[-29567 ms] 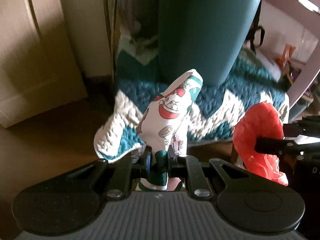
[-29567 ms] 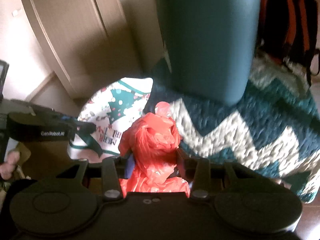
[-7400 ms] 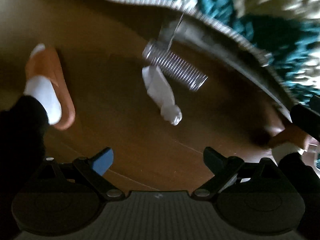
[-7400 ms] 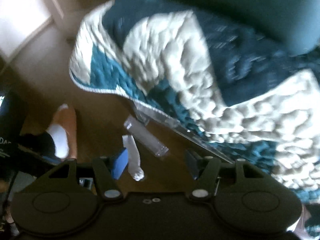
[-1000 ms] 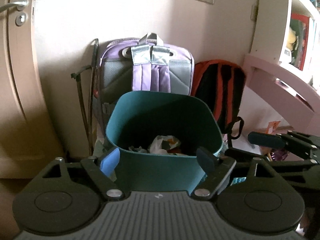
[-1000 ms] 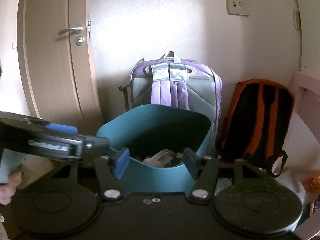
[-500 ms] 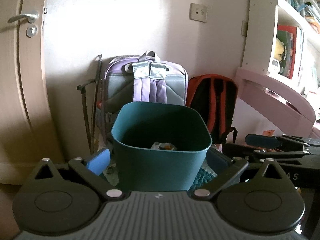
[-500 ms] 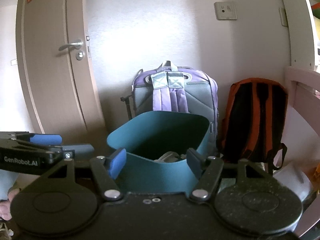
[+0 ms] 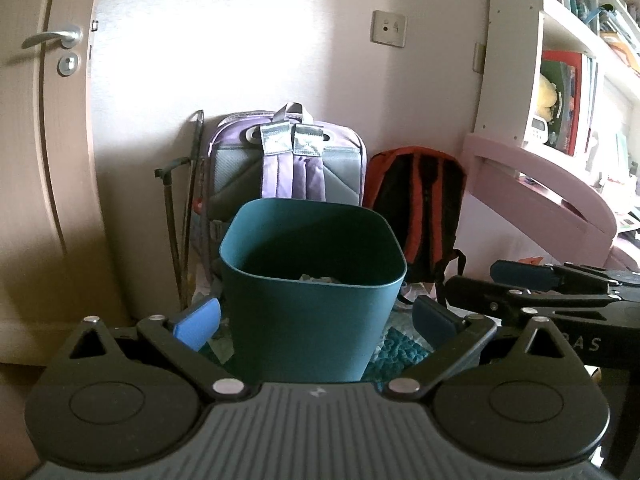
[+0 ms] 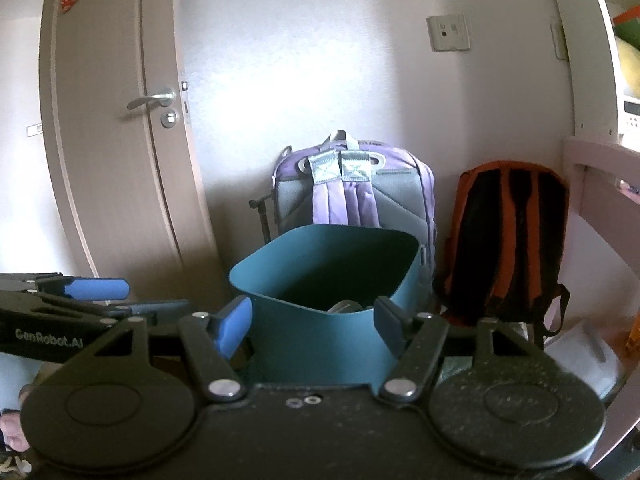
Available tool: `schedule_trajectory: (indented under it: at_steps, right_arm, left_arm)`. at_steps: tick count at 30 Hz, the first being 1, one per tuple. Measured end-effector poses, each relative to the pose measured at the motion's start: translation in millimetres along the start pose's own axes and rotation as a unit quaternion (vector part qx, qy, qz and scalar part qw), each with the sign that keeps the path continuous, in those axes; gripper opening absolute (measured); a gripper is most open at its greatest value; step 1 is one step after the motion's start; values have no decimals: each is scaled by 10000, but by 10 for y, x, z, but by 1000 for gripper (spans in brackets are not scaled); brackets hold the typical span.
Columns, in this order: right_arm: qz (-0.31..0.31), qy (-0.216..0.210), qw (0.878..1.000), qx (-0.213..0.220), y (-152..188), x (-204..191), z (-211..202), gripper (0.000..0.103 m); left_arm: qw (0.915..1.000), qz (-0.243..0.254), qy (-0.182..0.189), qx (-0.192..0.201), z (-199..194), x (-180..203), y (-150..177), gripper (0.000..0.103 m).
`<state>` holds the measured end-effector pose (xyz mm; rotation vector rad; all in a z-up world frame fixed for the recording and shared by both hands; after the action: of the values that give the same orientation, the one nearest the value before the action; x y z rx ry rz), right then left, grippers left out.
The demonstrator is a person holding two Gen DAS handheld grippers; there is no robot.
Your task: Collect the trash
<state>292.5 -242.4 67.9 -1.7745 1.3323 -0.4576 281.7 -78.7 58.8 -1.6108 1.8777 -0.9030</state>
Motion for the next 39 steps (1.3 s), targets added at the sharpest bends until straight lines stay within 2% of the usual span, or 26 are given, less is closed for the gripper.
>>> schedule_trajectory:
  at_steps: [12, 21, 26, 39]
  right_arm:
    - [-93, -84, 9998, 160, 28, -94, -221, 68]
    - [-265, -37, 9995, 182, 52, -208, -351, 68]
    - [-369, -26, 9990, 253, 44, -283, -454, 68]
    - [-567, -65, 9983, 113, 104, -360, -449, 68]
  left_arm:
    - [9998, -156, -7, 121, -210, -2, 61, 103]
    - [9982, -432, 174, 365, -405, -55, 91, 103]
    - [9968, -605, 149, 498, -512, -103, 141, 103]
    - [9966, -675, -59, 461, -548, -113, 268, 103]
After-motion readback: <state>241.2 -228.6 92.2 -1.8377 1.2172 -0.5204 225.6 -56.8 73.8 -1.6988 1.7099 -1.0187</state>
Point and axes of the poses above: each gripper's, at about its wrist camera, not at the fingertips, and z roughly the way its jaws point, x to its right, y to its underside, the point moved 8 cm from there along z, roughly the way its jaws point, and after that the axes turned 15 degrees about -x, right-handed, at the moved point
